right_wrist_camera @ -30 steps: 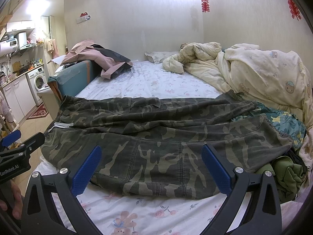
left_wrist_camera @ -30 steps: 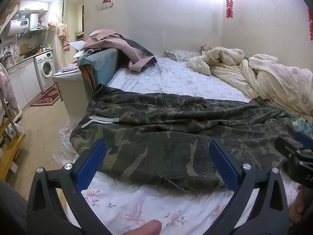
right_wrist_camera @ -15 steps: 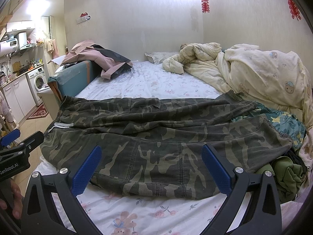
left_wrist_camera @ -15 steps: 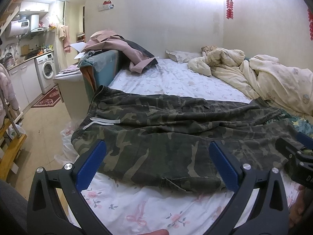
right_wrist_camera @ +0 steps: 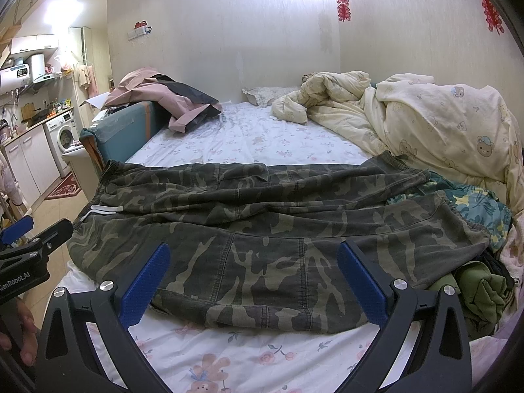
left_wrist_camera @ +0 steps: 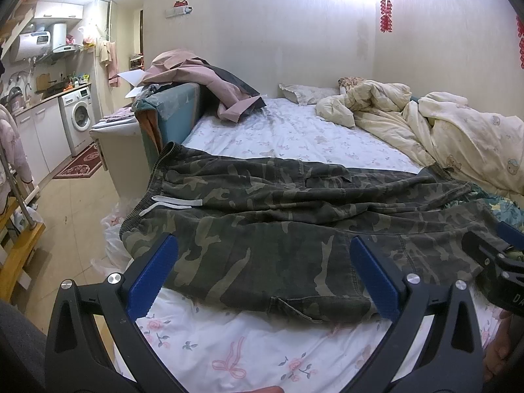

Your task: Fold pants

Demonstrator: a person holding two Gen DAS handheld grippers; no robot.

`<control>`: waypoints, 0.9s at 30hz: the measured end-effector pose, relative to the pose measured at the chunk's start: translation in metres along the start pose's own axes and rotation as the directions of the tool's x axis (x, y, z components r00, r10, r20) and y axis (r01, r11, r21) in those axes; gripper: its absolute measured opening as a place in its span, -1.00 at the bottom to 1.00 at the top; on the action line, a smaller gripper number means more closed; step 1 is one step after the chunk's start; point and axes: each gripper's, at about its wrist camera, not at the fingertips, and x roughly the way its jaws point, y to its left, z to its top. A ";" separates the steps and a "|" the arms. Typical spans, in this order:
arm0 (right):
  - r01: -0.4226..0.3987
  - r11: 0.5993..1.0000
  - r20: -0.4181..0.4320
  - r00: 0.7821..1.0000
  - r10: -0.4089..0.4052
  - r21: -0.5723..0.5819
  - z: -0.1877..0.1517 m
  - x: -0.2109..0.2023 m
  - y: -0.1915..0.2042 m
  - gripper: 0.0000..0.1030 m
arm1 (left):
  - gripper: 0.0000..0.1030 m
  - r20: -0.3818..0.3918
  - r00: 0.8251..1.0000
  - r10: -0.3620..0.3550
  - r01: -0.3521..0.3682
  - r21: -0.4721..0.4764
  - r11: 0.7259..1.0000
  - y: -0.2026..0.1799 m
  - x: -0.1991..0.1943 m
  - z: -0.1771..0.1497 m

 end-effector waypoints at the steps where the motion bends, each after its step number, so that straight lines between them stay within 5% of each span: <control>1: 0.000 1.000 0.000 1.000 0.000 0.000 0.000 0.000 0.000 1.00 | 1.00 0.000 1.000 0.000 0.000 0.000 1.000 0.000 0.000 0.000; 27: -0.001 1.000 0.001 1.000 0.001 -0.001 0.000 -0.001 0.000 1.00 | 1.00 0.001 1.000 -0.002 0.002 -0.002 1.000 0.001 0.000 0.000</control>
